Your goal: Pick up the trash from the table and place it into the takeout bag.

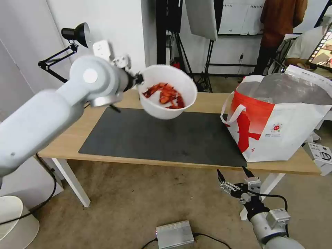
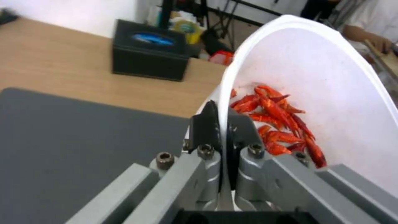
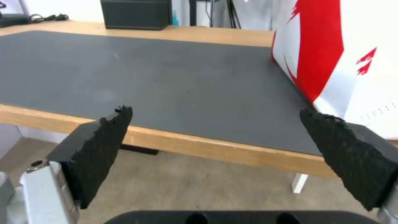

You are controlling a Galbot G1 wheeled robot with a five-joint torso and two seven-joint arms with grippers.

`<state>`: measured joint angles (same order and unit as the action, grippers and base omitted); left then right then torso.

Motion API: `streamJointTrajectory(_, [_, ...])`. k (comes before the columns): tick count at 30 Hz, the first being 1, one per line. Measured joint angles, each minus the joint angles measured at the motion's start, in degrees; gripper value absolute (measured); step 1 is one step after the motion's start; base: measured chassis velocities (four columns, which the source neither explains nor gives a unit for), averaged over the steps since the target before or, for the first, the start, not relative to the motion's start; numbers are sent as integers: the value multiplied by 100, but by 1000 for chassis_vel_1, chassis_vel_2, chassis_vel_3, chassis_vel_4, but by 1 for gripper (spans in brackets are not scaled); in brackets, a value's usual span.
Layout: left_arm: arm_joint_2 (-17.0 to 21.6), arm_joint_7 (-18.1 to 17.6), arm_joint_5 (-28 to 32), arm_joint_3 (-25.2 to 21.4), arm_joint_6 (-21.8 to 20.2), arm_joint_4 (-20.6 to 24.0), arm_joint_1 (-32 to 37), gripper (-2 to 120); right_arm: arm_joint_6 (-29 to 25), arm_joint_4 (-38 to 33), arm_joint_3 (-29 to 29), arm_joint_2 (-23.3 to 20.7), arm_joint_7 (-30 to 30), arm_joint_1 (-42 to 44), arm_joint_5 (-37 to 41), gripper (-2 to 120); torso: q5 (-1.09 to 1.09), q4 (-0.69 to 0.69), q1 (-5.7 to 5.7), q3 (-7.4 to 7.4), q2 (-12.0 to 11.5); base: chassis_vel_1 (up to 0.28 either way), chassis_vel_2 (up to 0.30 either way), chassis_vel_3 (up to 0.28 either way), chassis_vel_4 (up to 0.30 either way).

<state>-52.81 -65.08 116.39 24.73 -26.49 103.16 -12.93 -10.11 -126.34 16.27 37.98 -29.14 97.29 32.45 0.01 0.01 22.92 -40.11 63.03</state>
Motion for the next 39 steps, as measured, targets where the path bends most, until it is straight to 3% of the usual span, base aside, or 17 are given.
streamJointTrajectory(7, [-913,107,46,409,-6,-891,-602,0,0,0,0,0,1,0,0,100,1,-1,0,0,0,0,0,0,0])
streamJointTrajectory(13, [-1498,186,28,461,-22,-1513,-863,0,0,0,0,0,0,-1,0,100,1,-2,0,-1,-1,0,0,0,0])
streamJointTrajectory(28, [-2266,240,-10,313,-32,-2200,-1240,0,0,0,0,0,0,0,0,100,0,0,0,0,-1,0,0,0,0])
streamJointTrajectory(39, [-3229,442,-294,307,-54,-3028,-1356,0,0,0,0,0,0,0,0,100,1,-1,0,0,0,0,0,0,0])
